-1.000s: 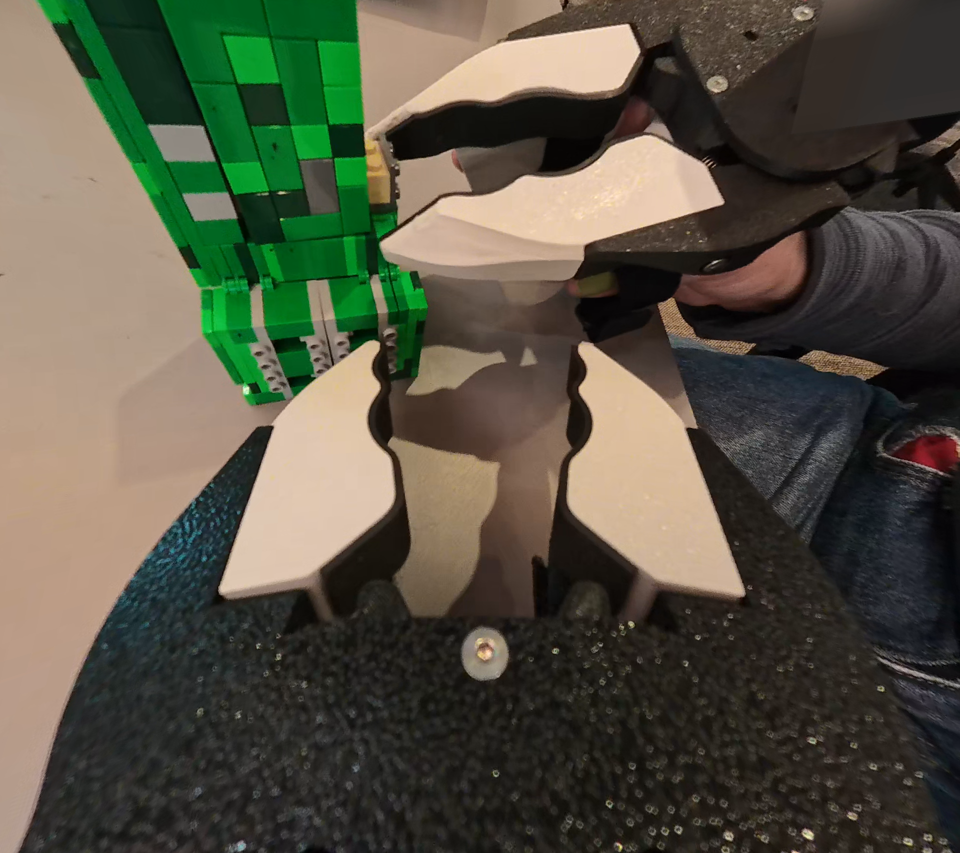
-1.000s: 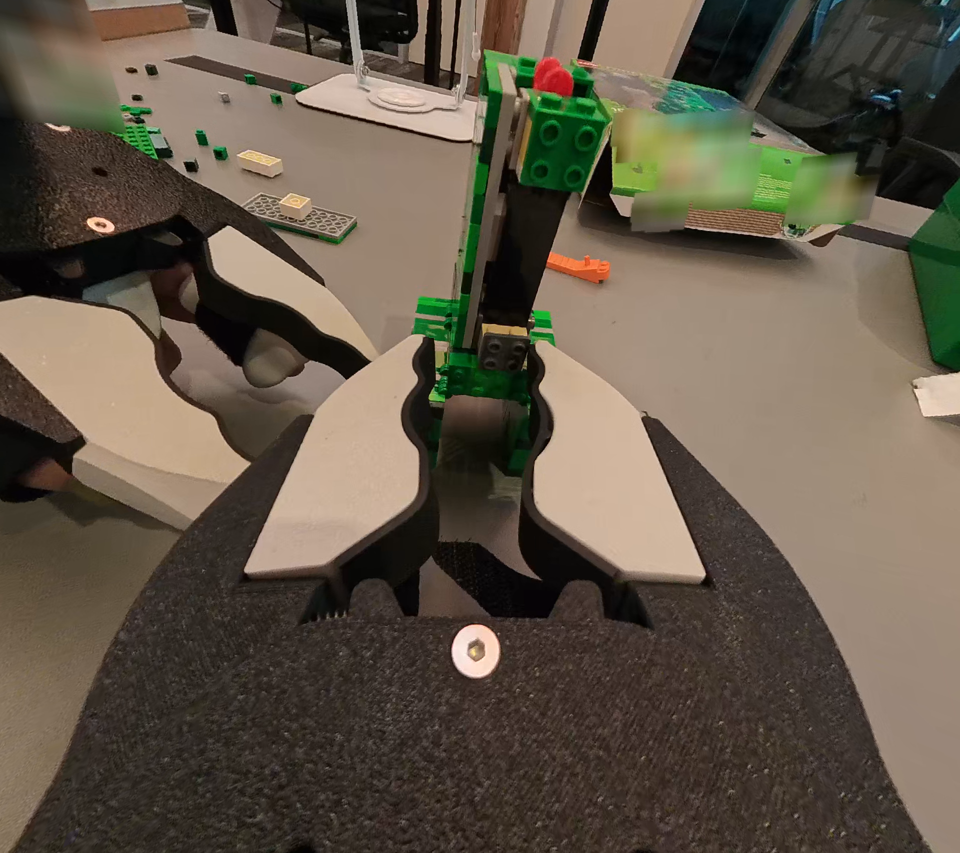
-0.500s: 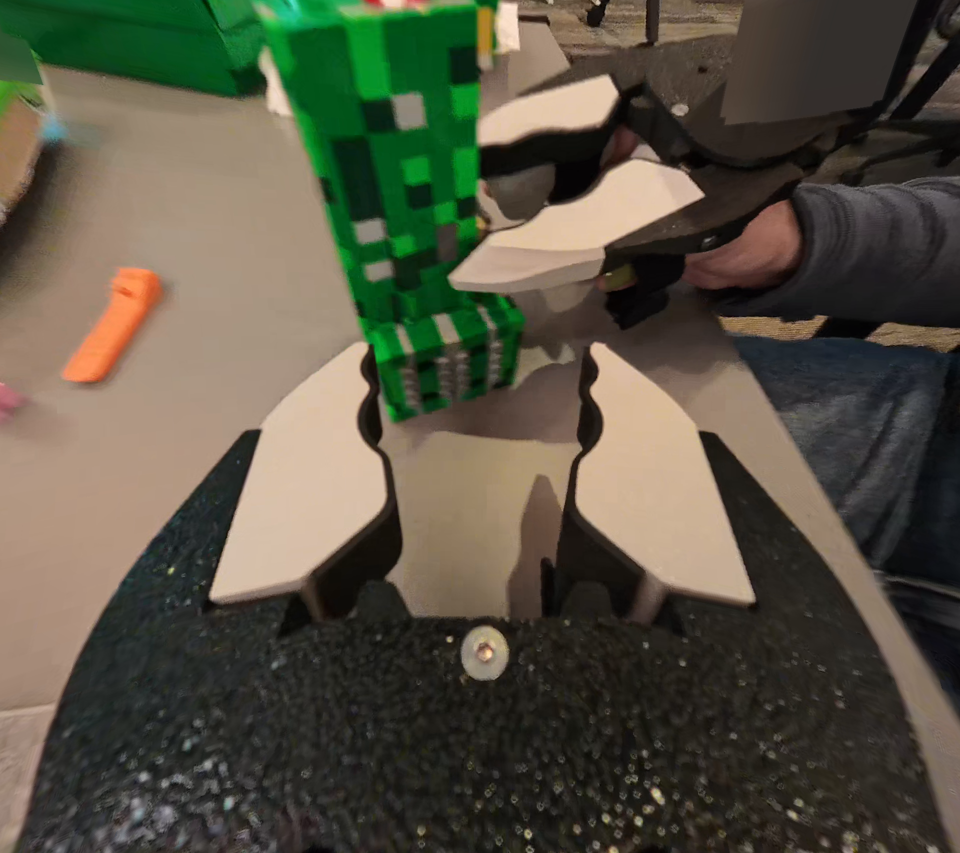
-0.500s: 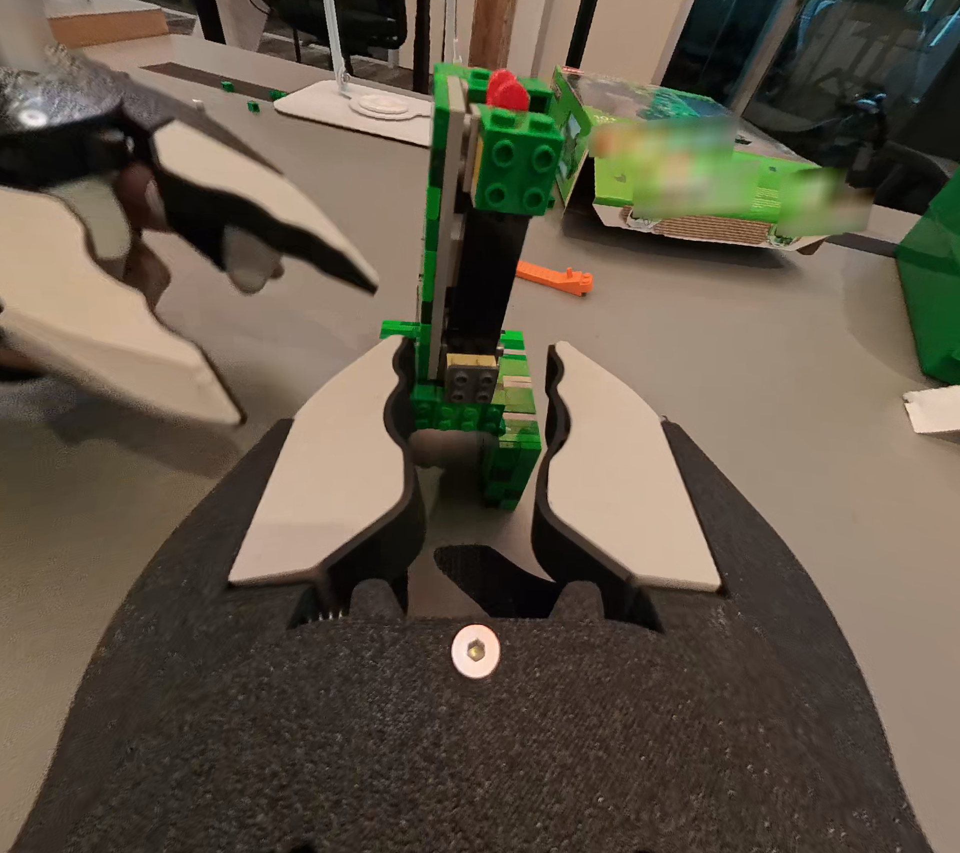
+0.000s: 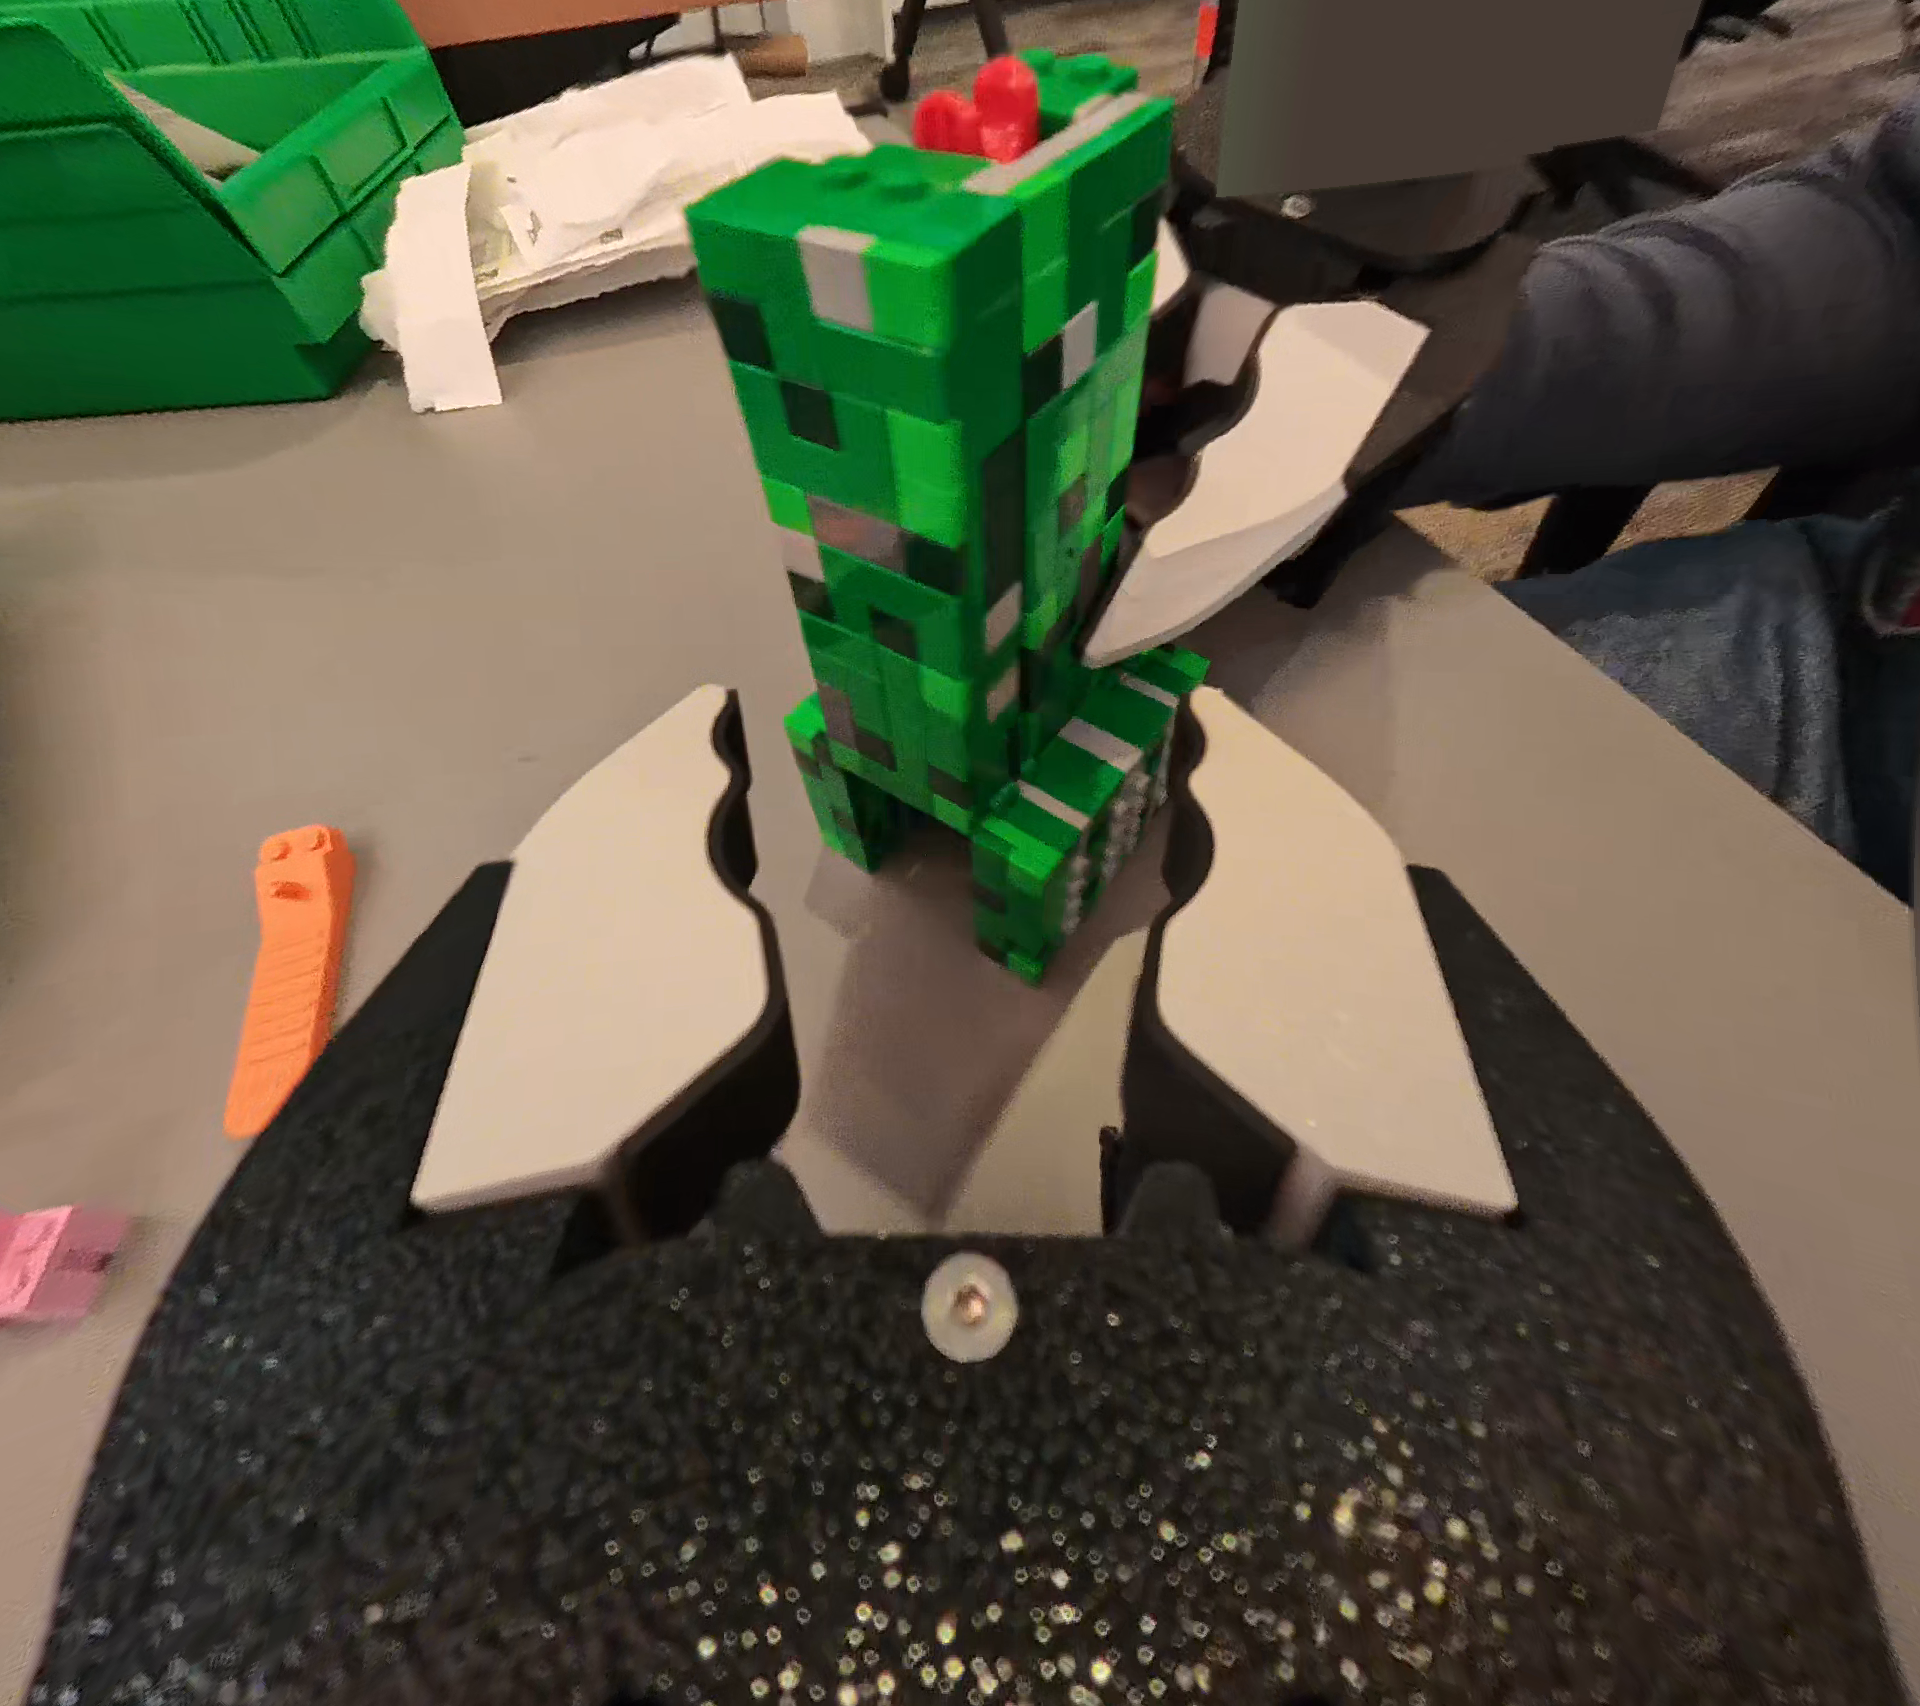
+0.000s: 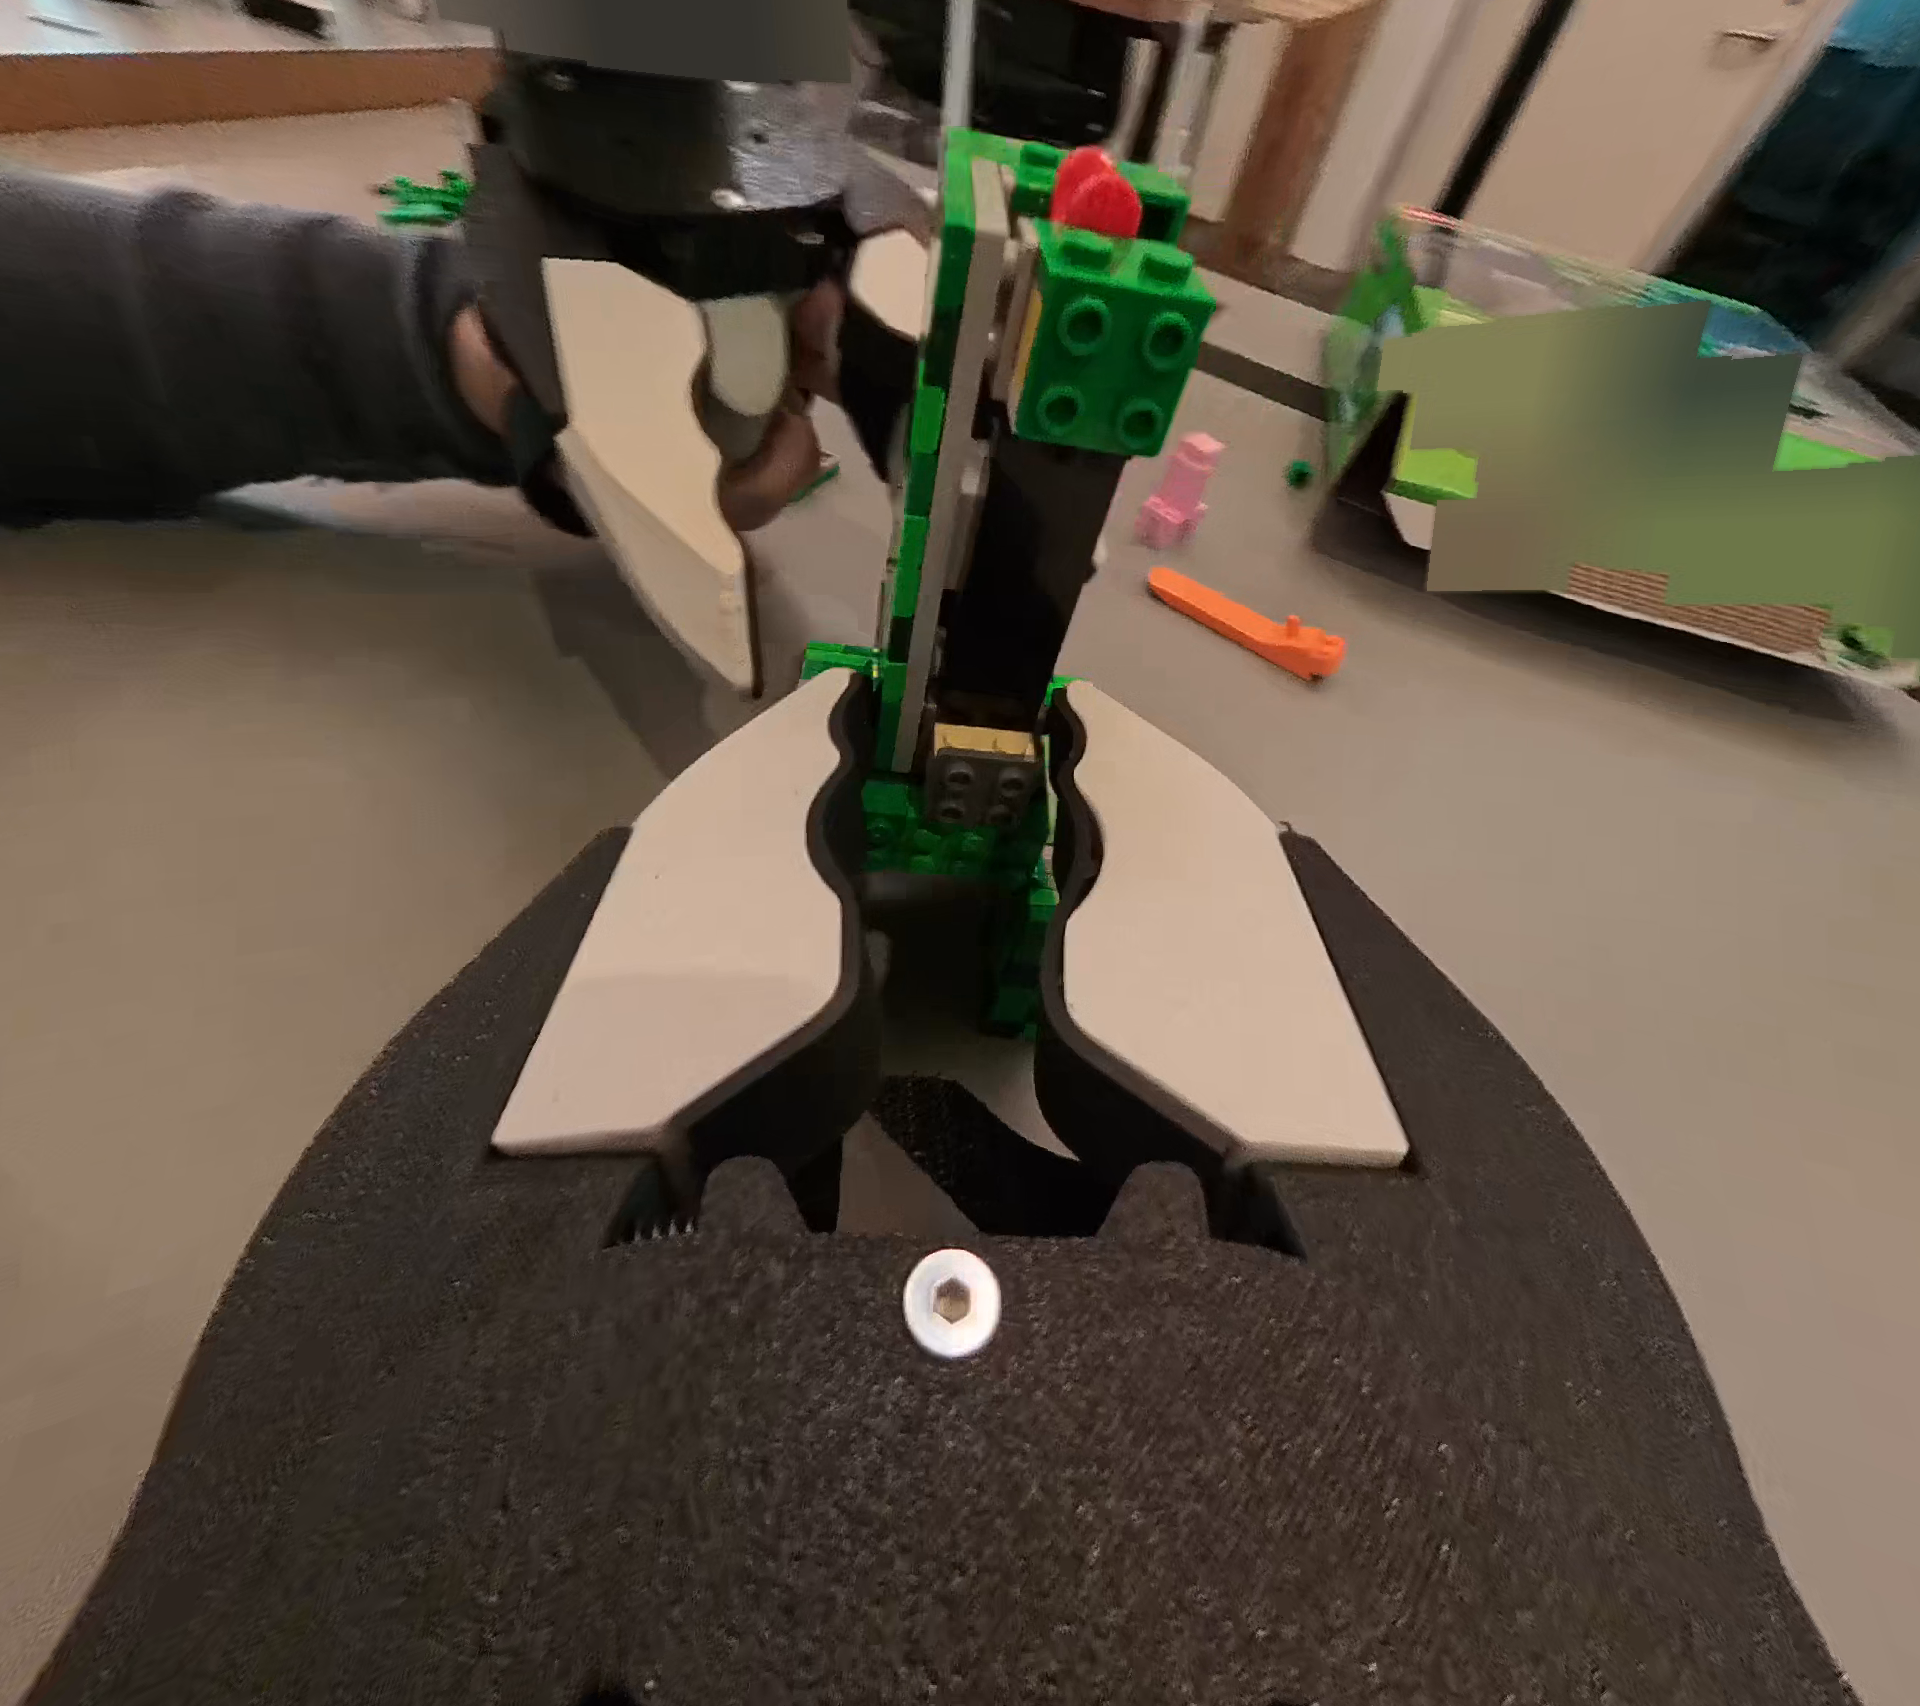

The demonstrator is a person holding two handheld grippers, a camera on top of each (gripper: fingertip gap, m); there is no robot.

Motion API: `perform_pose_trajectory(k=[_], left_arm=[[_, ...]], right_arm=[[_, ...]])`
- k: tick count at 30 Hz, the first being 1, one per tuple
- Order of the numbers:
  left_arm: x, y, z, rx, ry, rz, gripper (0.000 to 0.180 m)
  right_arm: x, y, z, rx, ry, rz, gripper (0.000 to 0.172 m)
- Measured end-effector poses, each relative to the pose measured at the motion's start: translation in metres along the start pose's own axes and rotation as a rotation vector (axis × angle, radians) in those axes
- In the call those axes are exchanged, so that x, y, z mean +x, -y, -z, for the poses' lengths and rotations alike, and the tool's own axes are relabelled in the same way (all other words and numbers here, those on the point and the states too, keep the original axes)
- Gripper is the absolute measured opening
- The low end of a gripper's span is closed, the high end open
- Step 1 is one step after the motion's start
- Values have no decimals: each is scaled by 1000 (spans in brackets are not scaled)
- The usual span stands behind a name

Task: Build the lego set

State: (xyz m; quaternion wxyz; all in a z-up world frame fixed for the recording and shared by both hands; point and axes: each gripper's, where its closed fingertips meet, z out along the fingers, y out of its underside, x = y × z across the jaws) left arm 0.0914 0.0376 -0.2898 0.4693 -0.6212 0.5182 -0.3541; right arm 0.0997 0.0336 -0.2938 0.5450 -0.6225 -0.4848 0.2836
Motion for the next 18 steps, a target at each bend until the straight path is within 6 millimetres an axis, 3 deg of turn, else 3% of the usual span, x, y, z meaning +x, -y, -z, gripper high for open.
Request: perform_pose_trajectory(k=[4, 9, 12, 18], left_arm=[[3, 11, 4, 93, -45, -8, 71], [10, 8, -1, 23, -65, -60, 67], [20, 2, -5, -20, -84, -105, 62], [24, -5, 1, -49, -101, -122, 62]], right_arm=[[-6, 1, 1, 36, 204, 49, 32], [-16, 4, -2, 62, 347, 85, 31], [-16, 5, -1, 72, 345, 106, 31], [-1, 7, 23, 99, 297, 82, 31]])
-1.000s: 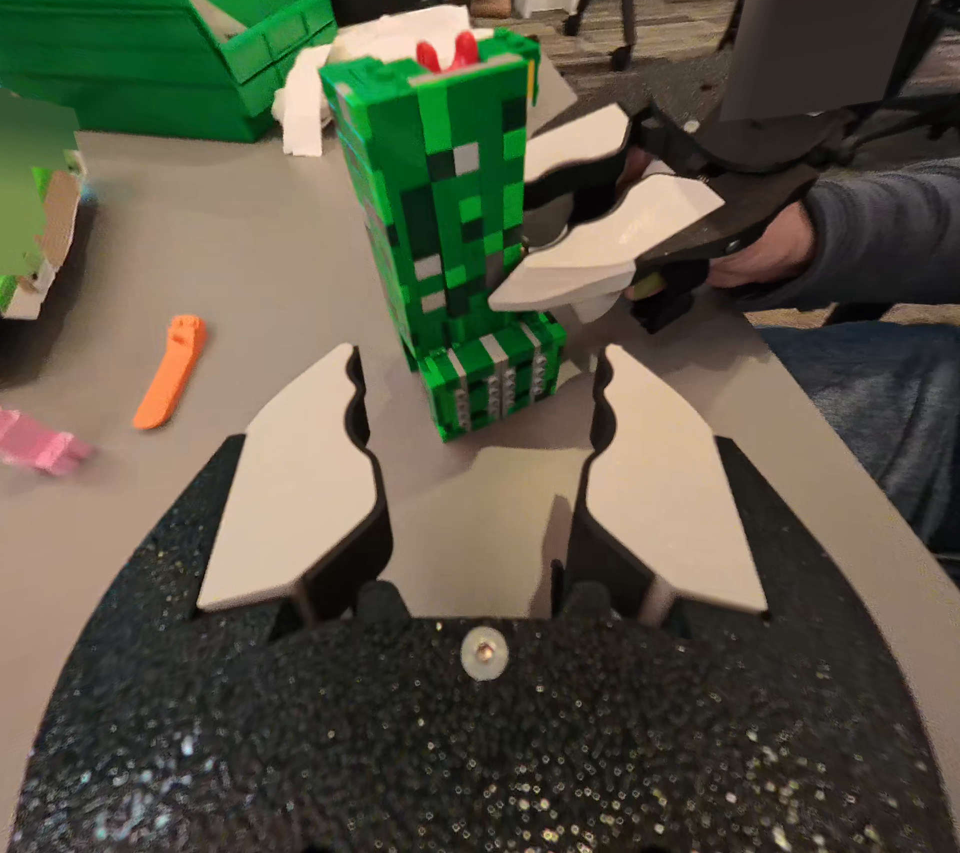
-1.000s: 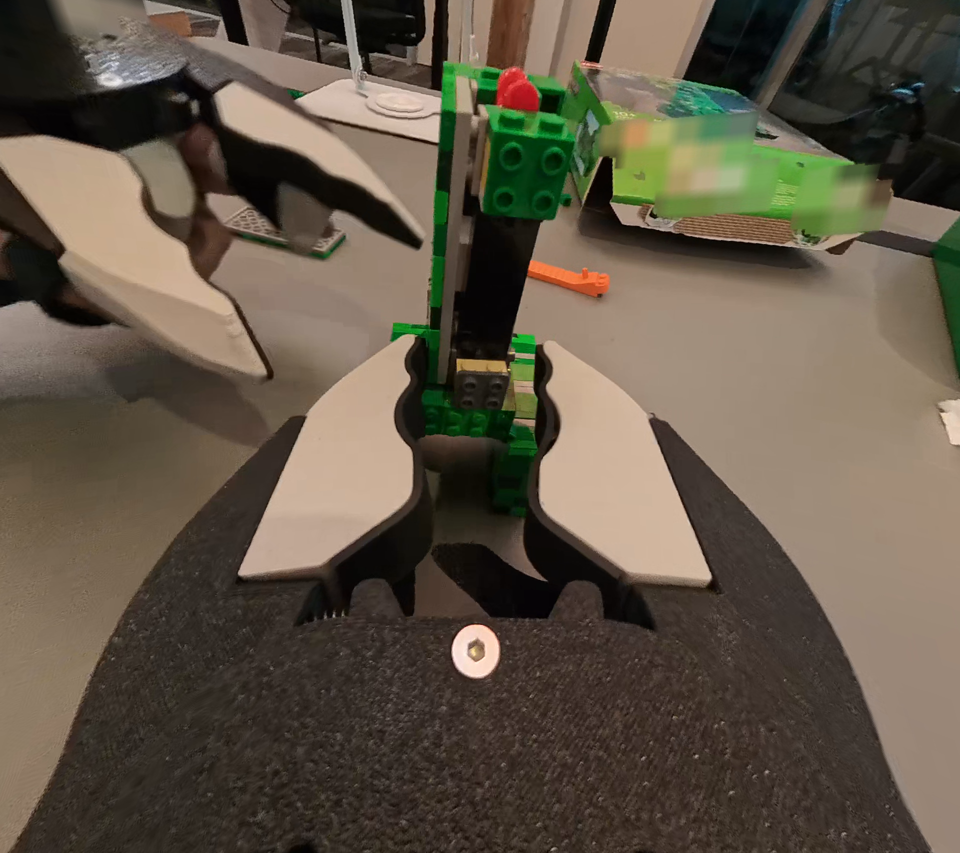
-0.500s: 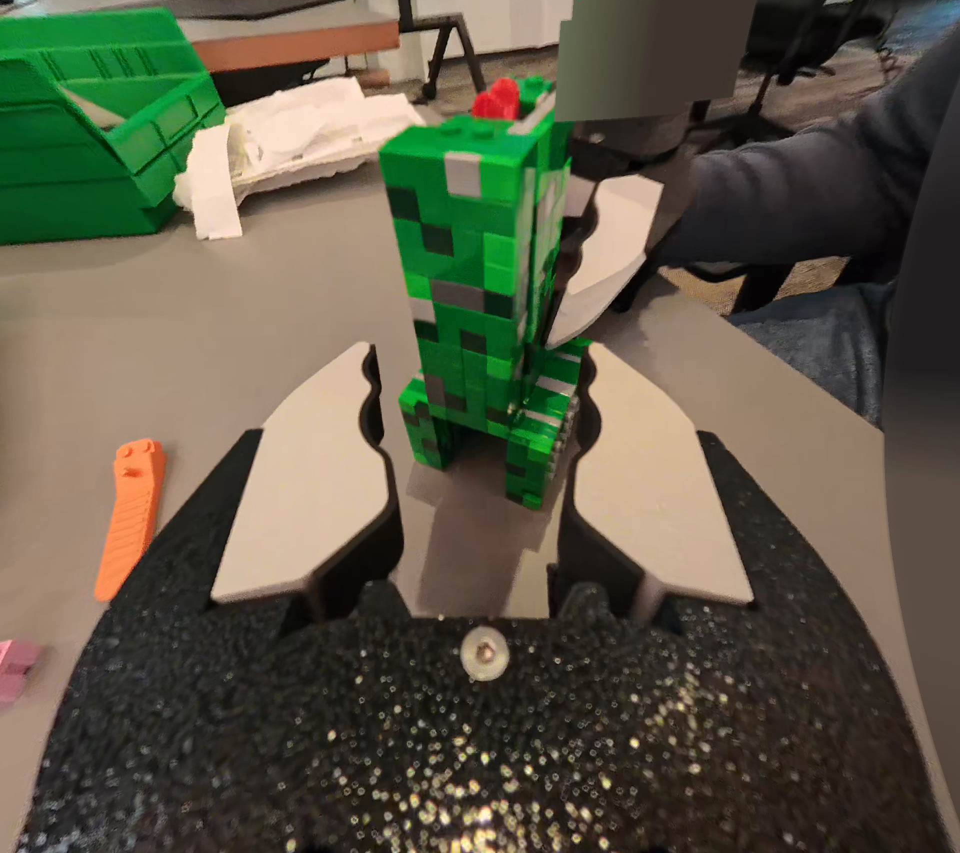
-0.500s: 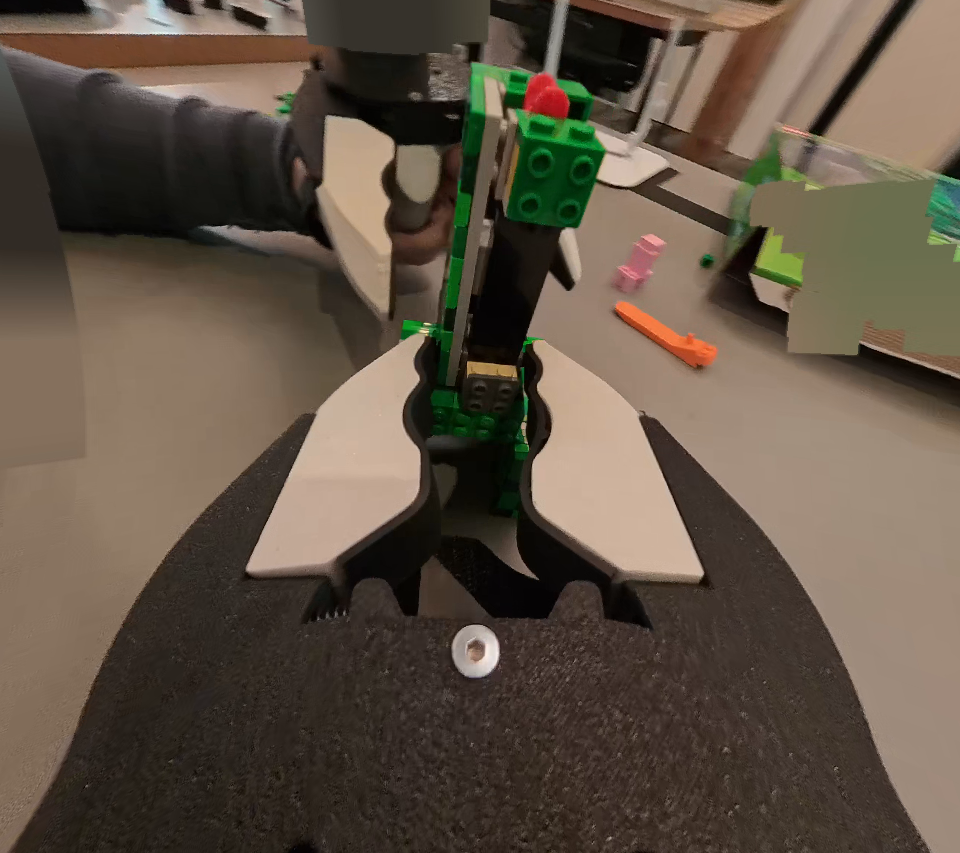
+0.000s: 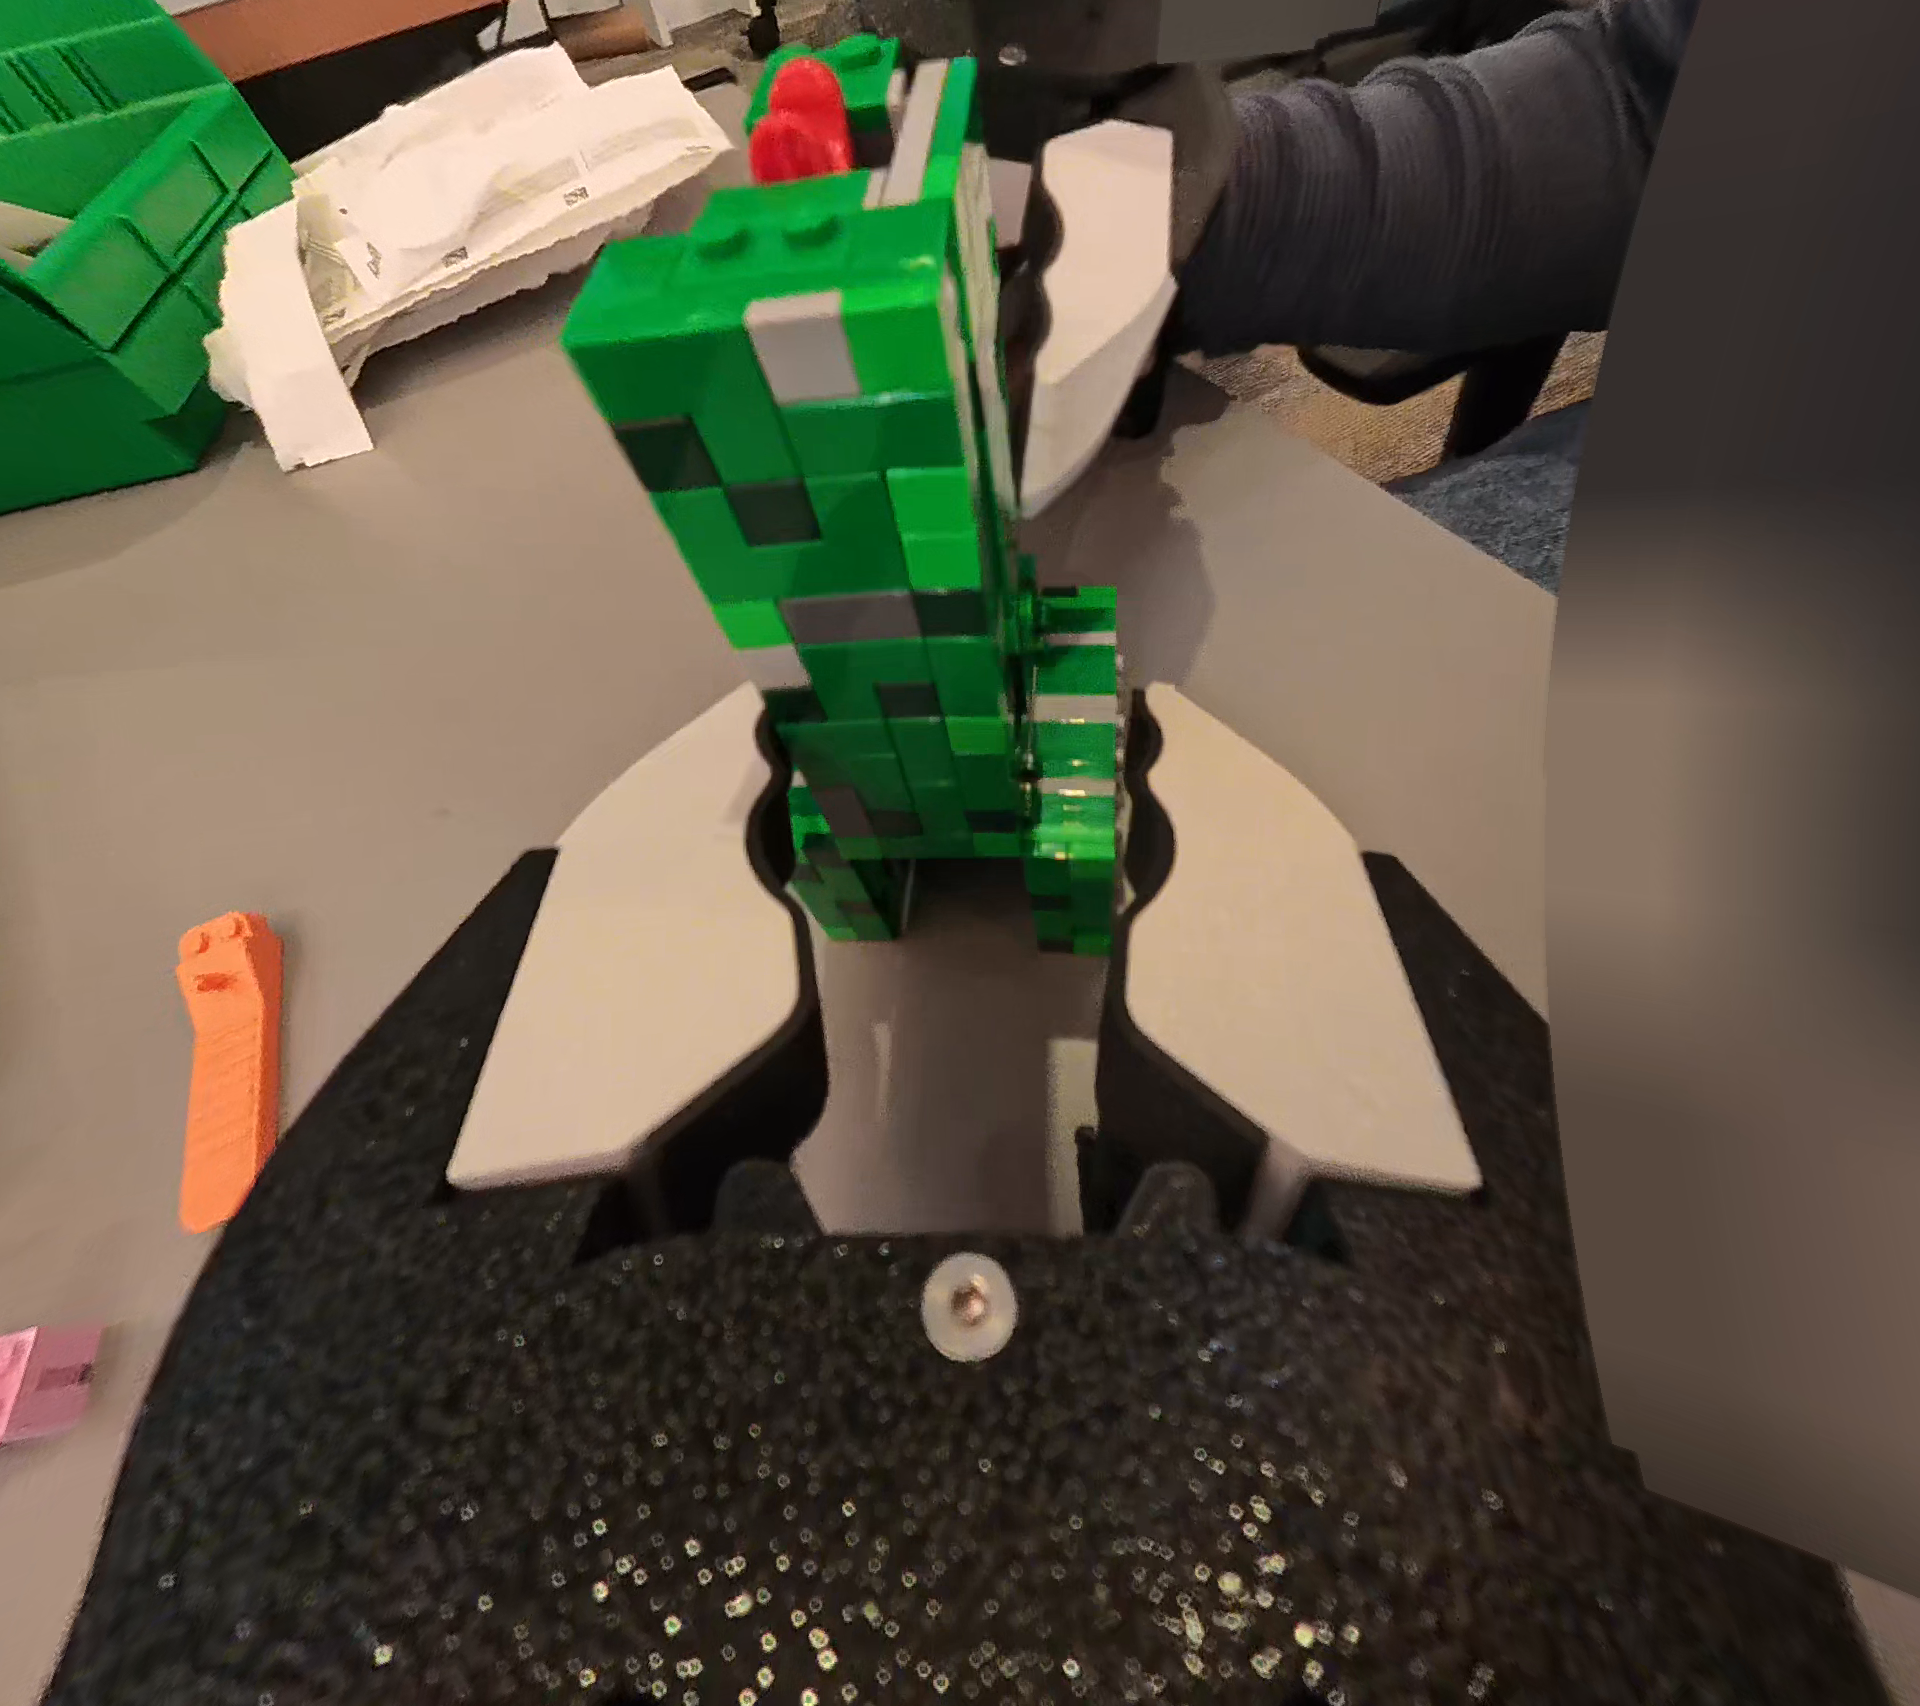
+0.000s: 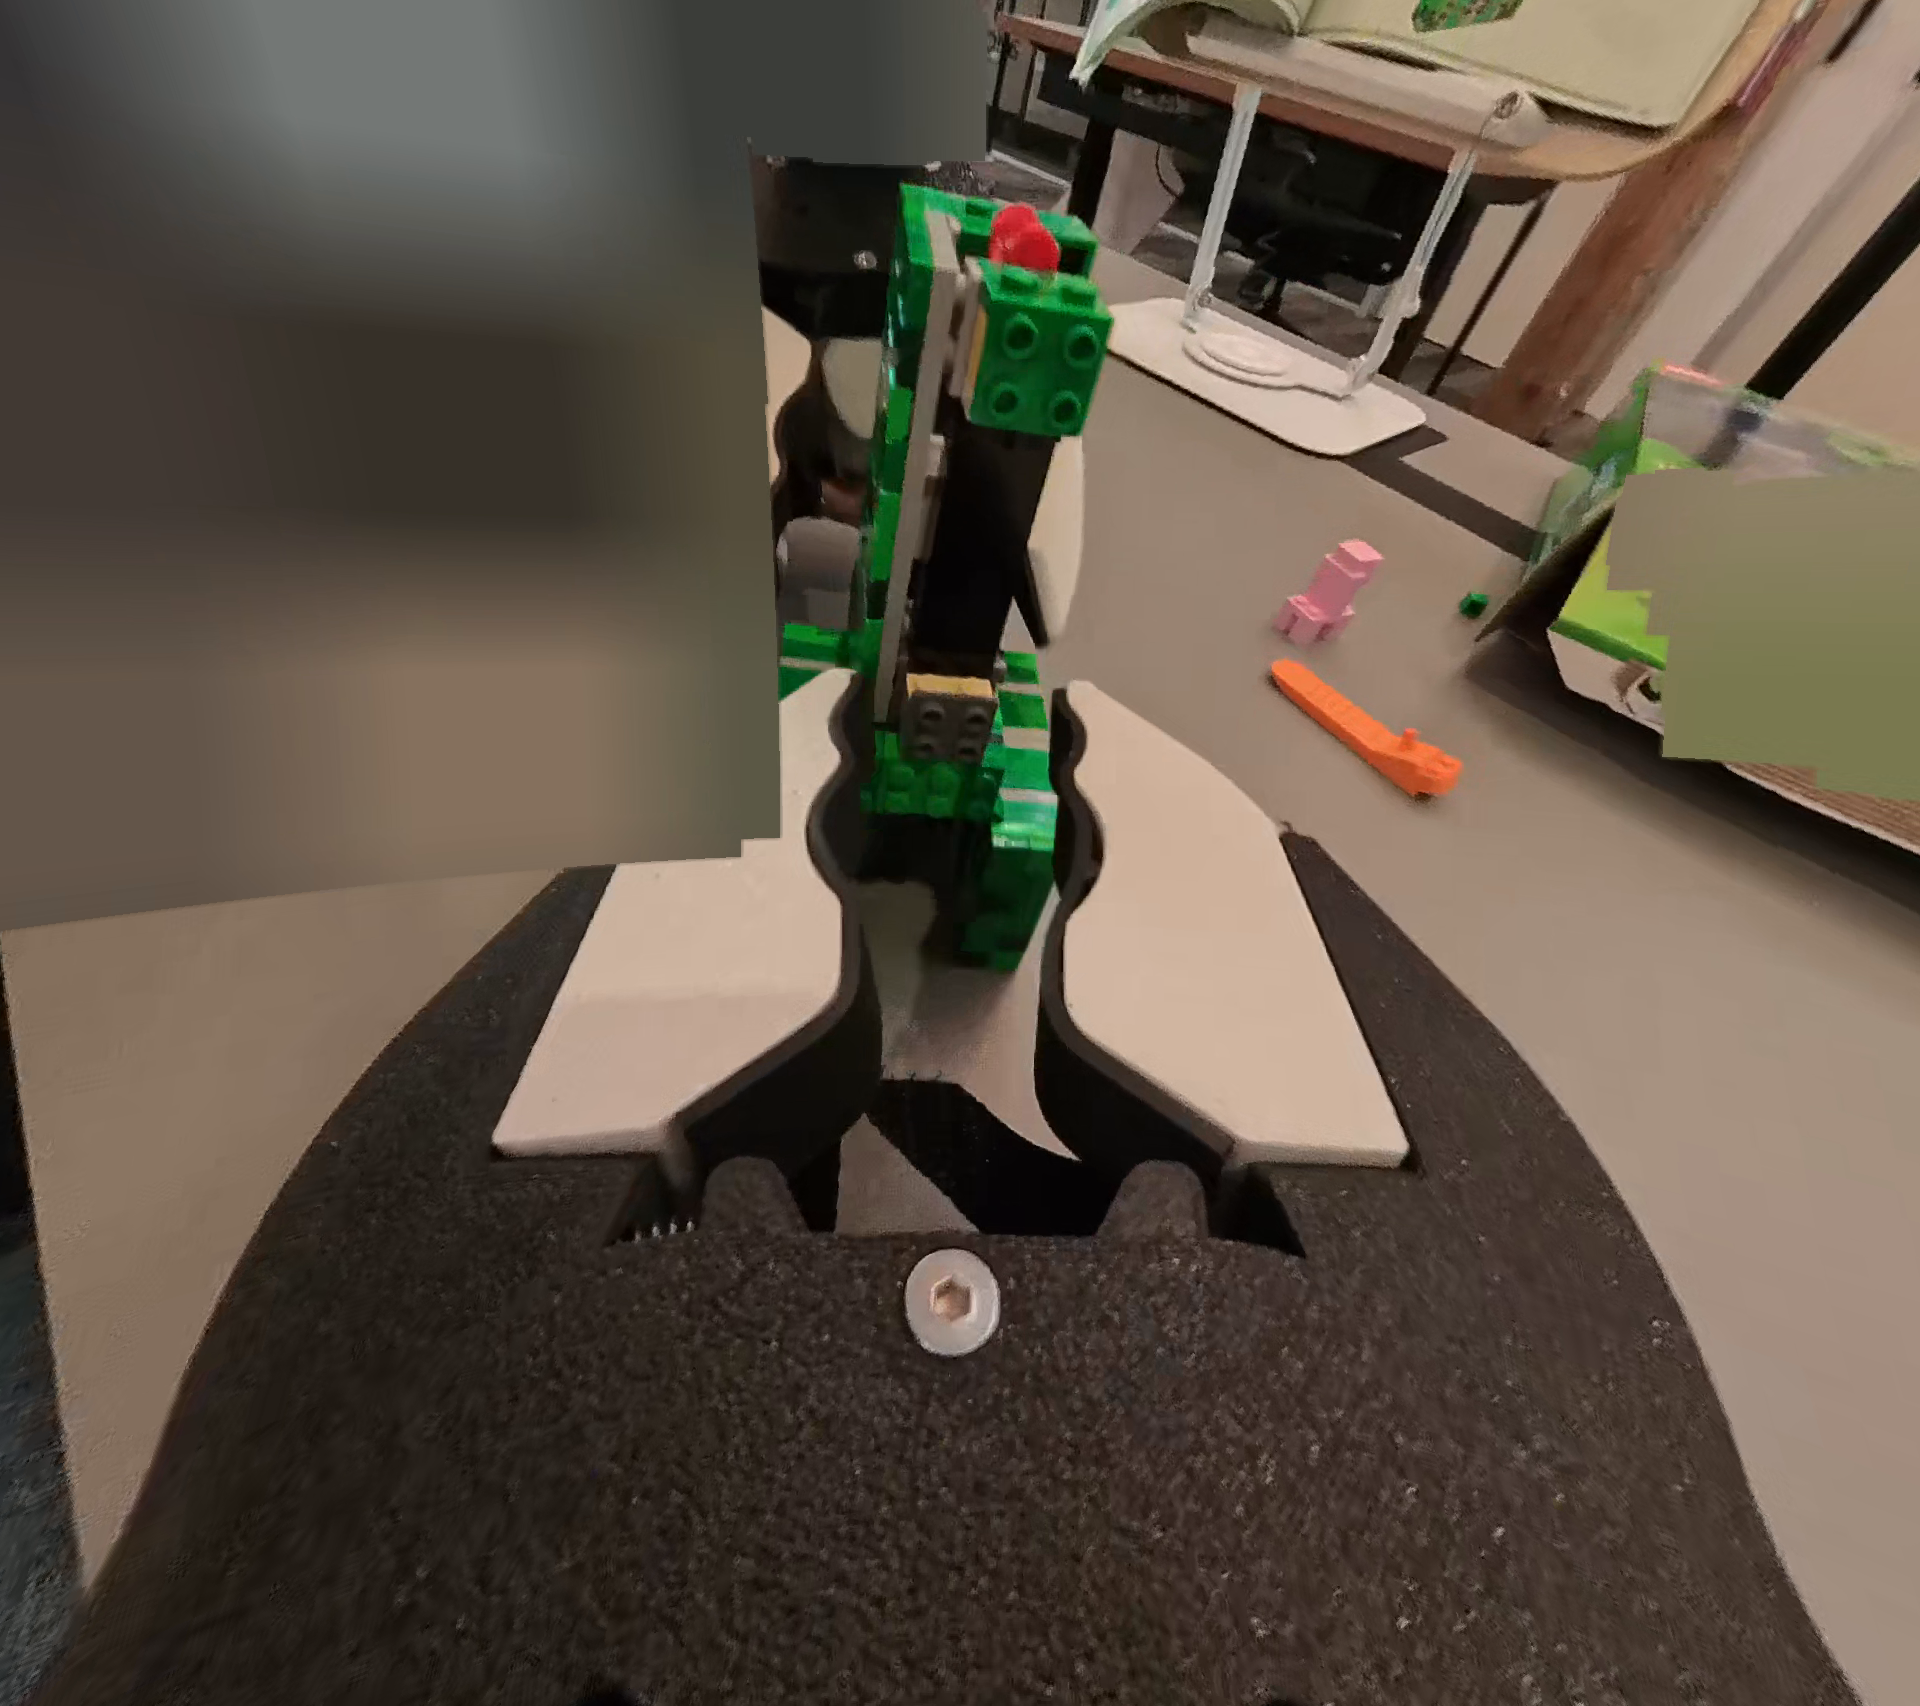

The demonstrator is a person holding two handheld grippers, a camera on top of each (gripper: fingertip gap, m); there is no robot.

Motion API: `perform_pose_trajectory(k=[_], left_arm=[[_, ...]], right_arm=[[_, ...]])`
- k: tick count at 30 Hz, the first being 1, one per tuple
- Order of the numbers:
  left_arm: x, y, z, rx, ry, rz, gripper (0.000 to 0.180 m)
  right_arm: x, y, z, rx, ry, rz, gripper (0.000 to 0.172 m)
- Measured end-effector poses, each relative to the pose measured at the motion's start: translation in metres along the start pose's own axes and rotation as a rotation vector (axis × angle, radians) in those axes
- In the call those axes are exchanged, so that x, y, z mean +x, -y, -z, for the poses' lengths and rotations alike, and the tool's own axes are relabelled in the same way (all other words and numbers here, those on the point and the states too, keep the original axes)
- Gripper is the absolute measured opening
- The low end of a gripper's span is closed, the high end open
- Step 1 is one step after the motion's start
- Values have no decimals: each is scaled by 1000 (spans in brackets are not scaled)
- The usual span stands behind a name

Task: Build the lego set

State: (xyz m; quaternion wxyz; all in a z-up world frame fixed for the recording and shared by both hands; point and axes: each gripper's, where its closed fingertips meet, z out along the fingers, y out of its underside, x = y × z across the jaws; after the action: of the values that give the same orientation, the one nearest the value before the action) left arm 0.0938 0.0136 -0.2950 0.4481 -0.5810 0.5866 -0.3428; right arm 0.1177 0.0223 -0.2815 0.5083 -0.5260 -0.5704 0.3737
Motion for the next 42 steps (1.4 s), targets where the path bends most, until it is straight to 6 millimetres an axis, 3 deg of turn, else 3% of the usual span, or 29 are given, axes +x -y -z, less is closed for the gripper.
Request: perform_pose_trajectory(k=[3, 10, 13, 28, 30, 35, 42], left_arm=[[0, -1, 8, 26, -24, 17, 57], [-5, 7, 14, 122, -28, 57, 44], [-8, 7, 13, 127, -3, 56, 36], [-7, 7, 14, 141, 29, 77, 35], [-7, 7, 14, 141, 28, 82, 35], [-7, 6, 14, 137, 41, 97, 35], [-6, 6, 15, 133, 78, 118, 35]], right_arm=[[1, -6, 5, -21, 6, -6, 28], [-1, -10, -2, -36, 50, -16, 30], [-2, -10, -3, -32, 54, -15, 21], [-7, -8, -8, -41, -25, -20, 16], [-9, -8, -8, -35, 3, -24, 22], [-9, -2, -17, -10, 31, -85, 64], [-10, 0, -34, -31, -8, -49, 47]])
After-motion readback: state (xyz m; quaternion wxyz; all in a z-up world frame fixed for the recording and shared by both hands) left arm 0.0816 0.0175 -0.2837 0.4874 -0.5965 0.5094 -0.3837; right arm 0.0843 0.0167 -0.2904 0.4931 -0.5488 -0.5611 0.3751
